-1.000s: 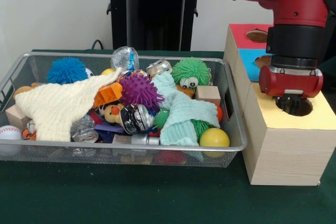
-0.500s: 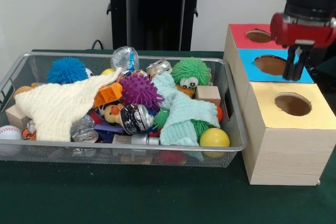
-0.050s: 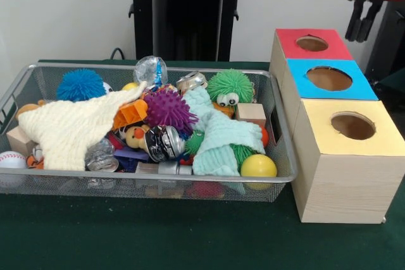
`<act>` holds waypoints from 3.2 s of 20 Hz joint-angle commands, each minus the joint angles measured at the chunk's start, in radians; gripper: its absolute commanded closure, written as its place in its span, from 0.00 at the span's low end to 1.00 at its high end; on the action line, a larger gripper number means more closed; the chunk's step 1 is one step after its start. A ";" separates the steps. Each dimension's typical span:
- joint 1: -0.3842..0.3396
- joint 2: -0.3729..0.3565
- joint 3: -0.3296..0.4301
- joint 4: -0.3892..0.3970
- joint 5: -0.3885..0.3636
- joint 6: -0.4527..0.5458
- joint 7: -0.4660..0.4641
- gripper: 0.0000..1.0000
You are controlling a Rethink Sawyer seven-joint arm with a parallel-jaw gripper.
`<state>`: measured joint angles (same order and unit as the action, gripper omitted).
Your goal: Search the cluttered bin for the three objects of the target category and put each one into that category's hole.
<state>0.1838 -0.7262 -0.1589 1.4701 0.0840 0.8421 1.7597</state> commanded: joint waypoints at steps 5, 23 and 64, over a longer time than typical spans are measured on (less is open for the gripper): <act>-0.225 0.002 0.139 0.150 -0.151 -0.198 -0.191 1.00; -0.710 -0.023 0.527 0.273 -0.428 -0.267 -0.442 1.00; -0.731 -0.022 0.499 0.199 -1.204 -0.353 -0.089 1.00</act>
<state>-0.7338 -0.7413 0.4786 1.6962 -0.8178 0.5581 1.5989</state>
